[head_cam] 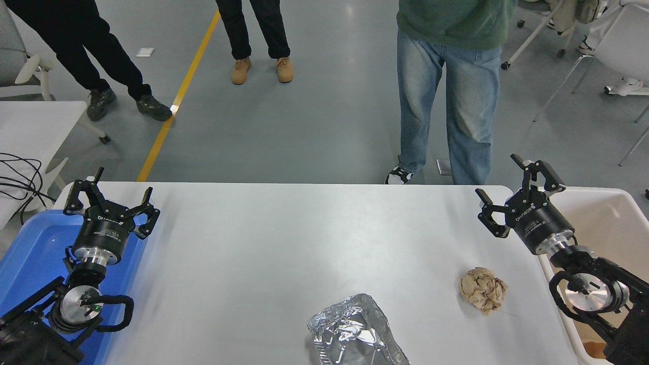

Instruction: Clean the table surface

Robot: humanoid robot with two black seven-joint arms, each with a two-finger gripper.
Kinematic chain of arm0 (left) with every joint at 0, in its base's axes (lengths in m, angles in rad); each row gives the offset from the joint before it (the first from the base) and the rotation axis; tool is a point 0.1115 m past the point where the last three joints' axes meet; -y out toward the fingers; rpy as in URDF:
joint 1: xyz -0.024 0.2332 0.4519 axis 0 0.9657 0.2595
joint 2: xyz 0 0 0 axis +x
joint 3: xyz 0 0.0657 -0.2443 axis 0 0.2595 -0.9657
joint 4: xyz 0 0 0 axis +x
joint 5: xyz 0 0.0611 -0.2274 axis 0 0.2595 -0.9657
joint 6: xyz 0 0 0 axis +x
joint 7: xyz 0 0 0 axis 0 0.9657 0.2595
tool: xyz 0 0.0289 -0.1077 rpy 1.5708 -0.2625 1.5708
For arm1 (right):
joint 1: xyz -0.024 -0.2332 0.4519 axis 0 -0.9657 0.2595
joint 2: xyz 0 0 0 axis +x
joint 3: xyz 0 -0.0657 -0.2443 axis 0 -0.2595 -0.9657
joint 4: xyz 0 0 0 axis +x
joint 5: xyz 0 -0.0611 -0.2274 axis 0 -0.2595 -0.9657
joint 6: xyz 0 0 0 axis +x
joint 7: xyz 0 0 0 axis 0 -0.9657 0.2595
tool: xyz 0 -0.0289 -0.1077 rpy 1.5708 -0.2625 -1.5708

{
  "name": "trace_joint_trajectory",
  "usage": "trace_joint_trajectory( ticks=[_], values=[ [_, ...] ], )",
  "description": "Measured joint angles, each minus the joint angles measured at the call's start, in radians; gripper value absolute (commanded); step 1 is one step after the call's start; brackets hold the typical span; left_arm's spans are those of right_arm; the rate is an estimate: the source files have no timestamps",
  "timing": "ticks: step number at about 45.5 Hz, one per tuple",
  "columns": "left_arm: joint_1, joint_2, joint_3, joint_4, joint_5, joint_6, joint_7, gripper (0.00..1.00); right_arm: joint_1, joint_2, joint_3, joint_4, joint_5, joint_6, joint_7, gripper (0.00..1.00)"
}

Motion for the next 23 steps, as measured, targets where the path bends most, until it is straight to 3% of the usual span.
trace_joint_trajectory(
  ticks=[23],
  values=[
    [0.000, 0.000, 0.000, 0.000, 0.000, 0.000, 0.000, 0.99, 0.095, -0.158, -0.188, 0.260, -0.228, -0.043, -0.028, 1.00]
  ],
)
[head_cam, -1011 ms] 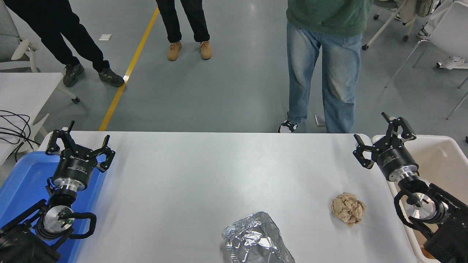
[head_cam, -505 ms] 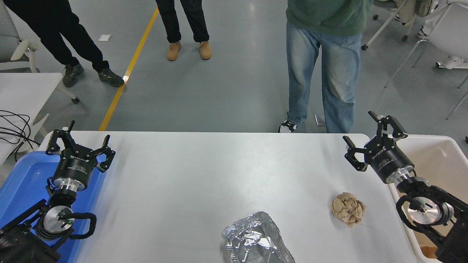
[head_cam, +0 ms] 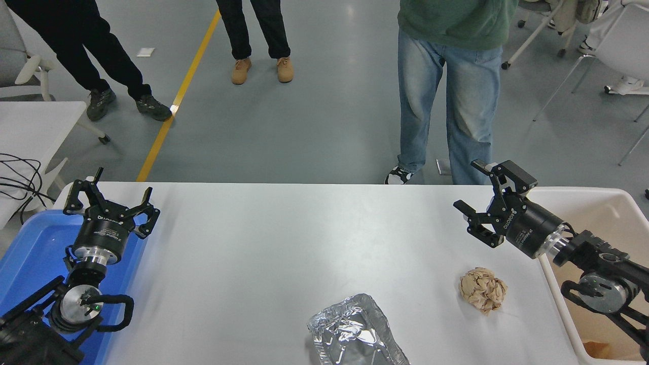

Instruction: Clean the table surface

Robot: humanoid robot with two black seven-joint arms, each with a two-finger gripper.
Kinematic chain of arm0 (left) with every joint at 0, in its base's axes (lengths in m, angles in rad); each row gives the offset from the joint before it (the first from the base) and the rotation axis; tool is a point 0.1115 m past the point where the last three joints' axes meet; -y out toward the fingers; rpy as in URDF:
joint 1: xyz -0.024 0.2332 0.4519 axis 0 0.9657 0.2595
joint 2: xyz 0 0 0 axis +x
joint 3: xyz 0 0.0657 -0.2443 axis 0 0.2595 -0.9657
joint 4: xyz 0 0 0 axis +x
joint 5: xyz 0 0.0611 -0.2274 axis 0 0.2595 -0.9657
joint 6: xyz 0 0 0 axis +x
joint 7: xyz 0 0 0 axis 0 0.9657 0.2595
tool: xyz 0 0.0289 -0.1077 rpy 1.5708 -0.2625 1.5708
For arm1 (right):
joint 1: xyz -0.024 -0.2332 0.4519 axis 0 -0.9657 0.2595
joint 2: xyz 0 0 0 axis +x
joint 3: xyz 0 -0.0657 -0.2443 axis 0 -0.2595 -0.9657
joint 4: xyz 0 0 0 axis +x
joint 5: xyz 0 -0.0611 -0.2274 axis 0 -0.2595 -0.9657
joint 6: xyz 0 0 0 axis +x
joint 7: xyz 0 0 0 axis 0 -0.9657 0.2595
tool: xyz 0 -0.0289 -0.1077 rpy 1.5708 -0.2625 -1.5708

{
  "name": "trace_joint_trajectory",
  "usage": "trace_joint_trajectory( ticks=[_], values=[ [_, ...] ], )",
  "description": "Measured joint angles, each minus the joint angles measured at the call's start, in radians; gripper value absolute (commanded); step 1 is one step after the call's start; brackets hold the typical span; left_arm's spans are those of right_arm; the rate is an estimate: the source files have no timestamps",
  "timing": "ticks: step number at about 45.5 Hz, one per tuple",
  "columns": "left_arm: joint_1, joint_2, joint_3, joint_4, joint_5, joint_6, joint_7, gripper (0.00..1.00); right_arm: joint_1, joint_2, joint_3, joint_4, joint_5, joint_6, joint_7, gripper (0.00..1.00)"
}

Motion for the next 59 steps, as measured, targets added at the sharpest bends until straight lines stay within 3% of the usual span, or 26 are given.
trace_joint_trajectory(
  ticks=[22, 41, 59],
  values=[
    [0.000, 0.000, 0.000, 0.000, 0.000, 0.000, 0.000, 0.99, 0.157, -0.111, -0.185, 0.179, -0.206, -0.091, -0.212, 1.00],
    [0.000, 0.000, 0.000, 0.000, 0.000, 0.000, 0.000, 0.99, 0.292, -0.189, -0.220, 0.278, -0.456, -0.083, -0.312, 1.00],
    [0.000, 0.000, 0.000, 0.000, 0.000, 0.000, 0.000, 0.99, 0.373, -0.238, -0.288, 0.372, -0.613, -0.073, -0.340, 1.00]
  ],
)
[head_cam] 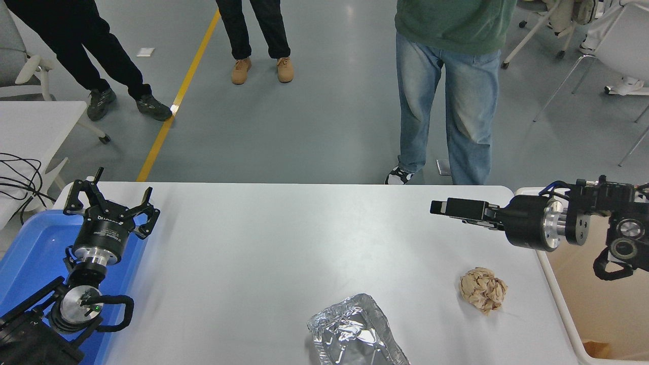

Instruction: Clean the table surface

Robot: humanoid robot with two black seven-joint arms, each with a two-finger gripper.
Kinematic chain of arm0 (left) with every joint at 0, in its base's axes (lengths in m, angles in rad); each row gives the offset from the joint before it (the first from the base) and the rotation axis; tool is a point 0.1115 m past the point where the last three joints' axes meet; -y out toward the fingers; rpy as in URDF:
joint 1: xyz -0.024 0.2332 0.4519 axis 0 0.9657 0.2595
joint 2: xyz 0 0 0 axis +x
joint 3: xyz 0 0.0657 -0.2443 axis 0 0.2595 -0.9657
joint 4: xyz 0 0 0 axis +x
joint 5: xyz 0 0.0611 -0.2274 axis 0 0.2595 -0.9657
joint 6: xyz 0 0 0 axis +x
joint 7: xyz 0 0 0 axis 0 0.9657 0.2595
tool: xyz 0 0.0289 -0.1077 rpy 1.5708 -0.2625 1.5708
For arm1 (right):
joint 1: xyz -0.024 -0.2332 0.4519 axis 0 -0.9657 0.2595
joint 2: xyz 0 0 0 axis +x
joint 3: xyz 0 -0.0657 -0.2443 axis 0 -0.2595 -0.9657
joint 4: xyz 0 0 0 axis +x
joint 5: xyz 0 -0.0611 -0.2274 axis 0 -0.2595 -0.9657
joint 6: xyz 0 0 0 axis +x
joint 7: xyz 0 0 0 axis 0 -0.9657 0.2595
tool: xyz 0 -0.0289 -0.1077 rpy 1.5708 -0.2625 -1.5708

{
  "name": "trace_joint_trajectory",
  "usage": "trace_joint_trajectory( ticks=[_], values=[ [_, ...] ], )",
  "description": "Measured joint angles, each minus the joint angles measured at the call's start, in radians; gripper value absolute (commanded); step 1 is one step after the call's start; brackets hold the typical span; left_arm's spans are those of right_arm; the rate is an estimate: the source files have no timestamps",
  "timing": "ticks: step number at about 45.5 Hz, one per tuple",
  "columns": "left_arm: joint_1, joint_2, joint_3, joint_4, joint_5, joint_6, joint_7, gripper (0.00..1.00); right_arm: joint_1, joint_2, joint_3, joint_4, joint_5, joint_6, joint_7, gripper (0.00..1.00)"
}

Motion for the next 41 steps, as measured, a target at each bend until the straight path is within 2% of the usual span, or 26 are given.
trace_joint_trajectory(
  ticks=[24, 41],
  values=[
    [0.000, 0.000, 0.000, 0.000, 0.000, 0.000, 0.000, 0.99, -0.142, 0.078, -0.010, 0.027, -0.109, -0.015, -0.046, 1.00],
    [0.000, 0.000, 0.000, 0.000, 0.000, 0.000, 0.000, 0.99, -0.278, 0.124, -0.014, 0.035, -0.206, -0.065, -0.008, 1.00]
  ],
)
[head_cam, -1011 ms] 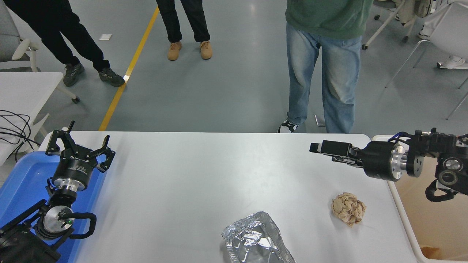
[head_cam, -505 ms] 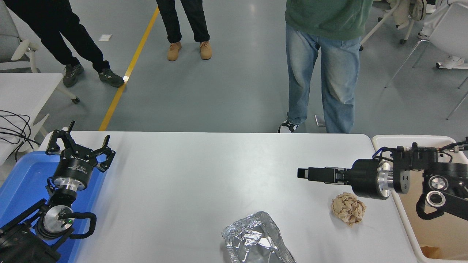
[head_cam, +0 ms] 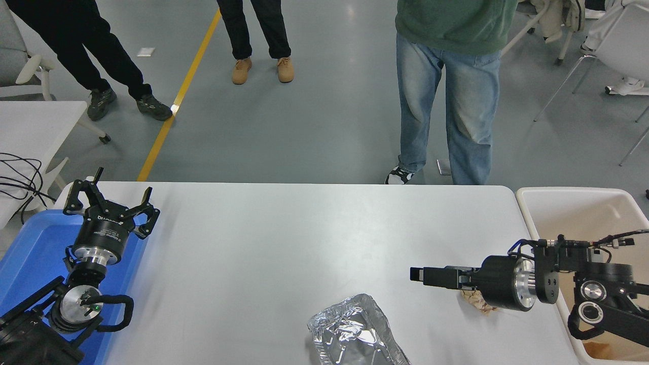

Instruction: Clean the table surface

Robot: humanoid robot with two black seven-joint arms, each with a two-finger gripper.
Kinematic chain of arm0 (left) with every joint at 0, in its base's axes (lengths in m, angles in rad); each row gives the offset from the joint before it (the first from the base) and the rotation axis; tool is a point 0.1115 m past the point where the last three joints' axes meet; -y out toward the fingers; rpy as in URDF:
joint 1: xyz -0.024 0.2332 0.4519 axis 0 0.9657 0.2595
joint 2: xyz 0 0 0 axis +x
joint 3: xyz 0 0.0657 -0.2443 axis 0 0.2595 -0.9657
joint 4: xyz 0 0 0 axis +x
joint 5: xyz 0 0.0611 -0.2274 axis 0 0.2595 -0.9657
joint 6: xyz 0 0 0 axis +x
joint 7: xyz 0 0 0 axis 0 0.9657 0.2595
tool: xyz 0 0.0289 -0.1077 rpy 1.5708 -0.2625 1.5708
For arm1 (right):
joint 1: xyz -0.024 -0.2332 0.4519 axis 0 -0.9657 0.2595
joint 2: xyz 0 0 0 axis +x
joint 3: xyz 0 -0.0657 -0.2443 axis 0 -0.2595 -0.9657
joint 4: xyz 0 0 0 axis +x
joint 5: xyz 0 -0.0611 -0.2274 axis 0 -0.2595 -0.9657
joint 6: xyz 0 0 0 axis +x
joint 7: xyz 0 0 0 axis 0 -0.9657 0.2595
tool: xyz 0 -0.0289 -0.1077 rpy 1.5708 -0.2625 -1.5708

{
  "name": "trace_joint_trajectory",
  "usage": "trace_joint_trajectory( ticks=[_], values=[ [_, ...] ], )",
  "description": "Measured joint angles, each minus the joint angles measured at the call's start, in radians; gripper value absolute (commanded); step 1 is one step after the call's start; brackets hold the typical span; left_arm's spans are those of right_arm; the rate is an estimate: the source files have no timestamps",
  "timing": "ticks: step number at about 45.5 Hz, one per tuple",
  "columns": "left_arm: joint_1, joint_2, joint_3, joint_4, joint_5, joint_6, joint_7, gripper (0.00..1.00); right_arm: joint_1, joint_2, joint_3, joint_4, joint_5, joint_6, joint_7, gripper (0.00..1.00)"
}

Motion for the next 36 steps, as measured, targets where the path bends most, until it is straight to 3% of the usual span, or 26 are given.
trace_joint_trajectory(
  ticks=[20, 36],
  values=[
    [0.000, 0.000, 0.000, 0.000, 0.000, 0.000, 0.000, 0.99, -0.088, 0.108, -0.049, -0.078, -0.216, -0.046, 0.017, 1.00],
    [0.000, 0.000, 0.000, 0.000, 0.000, 0.000, 0.000, 0.99, -0.138, 0.186, -0.085, -0.157, -0.283, -0.104, 0.023, 1.00]
  ],
)
